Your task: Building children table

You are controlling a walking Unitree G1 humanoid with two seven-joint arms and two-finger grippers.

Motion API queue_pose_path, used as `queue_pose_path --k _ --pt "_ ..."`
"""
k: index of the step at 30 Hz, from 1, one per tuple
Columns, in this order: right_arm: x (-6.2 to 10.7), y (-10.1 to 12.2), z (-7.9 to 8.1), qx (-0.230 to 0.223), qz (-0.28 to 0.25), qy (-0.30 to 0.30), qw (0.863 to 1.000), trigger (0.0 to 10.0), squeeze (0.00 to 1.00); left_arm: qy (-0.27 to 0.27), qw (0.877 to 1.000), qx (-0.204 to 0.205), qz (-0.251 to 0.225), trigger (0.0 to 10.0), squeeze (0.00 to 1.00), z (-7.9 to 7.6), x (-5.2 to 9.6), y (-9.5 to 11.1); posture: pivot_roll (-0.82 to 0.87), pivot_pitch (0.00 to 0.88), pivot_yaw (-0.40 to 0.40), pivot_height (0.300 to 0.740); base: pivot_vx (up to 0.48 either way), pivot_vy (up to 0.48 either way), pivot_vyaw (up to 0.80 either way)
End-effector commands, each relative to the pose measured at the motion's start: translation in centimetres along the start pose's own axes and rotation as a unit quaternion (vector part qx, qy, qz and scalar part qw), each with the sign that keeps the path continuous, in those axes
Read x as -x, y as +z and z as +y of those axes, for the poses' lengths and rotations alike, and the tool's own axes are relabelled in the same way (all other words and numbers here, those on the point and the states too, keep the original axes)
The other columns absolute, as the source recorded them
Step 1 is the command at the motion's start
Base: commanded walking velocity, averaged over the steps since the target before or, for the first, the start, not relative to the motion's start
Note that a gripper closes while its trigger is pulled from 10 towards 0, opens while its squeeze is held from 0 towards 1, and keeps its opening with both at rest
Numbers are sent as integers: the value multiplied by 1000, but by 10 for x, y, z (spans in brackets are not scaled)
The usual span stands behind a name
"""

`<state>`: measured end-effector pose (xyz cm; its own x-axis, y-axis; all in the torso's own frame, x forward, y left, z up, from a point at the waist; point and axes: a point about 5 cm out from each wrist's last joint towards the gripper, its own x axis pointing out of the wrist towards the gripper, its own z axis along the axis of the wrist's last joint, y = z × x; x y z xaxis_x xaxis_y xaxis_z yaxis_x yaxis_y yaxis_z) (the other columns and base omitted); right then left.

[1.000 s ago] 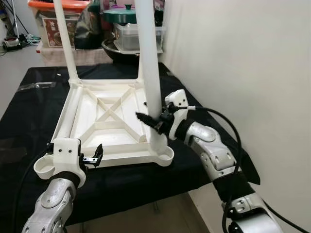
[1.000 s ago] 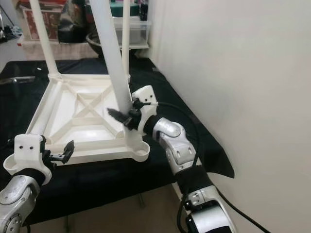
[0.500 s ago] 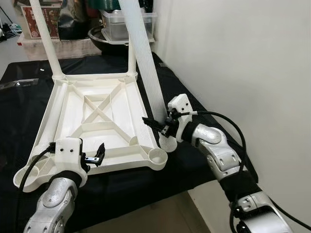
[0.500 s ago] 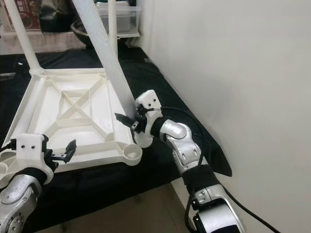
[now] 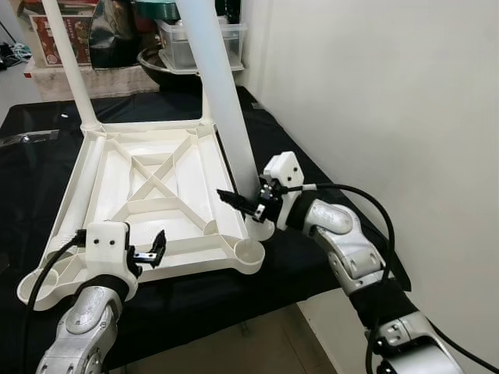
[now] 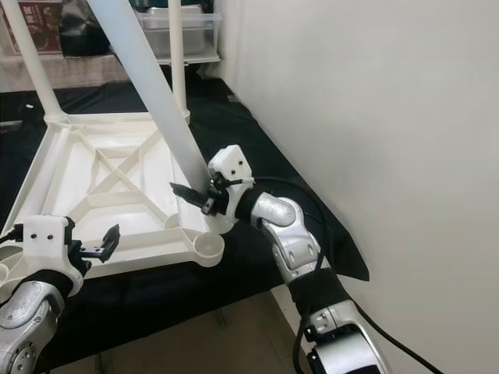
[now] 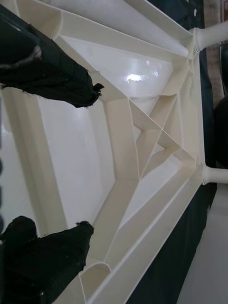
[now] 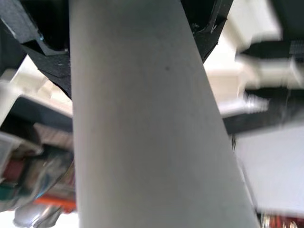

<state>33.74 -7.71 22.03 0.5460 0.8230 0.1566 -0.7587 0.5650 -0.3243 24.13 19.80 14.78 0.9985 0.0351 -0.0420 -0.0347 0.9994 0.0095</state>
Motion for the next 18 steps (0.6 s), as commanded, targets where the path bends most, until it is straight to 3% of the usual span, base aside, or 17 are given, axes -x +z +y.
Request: queue_pose_path --k 1,5,11,18 --pt "1 9 -4 -17 -22 -12 1000 10000 0 1 1000 -6 9 10000 0 1 -1 -3 89 0 -80 740 0 0 0" --pt "4 7 0 -24 -20 -2 1000 10000 0 1 1000 -6 9 10000 0 0 -2 -4 87 0 -79 740 0 0 0" --pt "13 -11 22 -19 13 66 998 10000 0 1 1000 -6 8 10000 0 1 -3 -4 87 0 -81 740 0 0 0" --pt "14 -16 26 -24 18 75 997 10000 0 3 1000 -6 7 10000 0 1 -3 -4 86 0 -83 740 0 0 0"
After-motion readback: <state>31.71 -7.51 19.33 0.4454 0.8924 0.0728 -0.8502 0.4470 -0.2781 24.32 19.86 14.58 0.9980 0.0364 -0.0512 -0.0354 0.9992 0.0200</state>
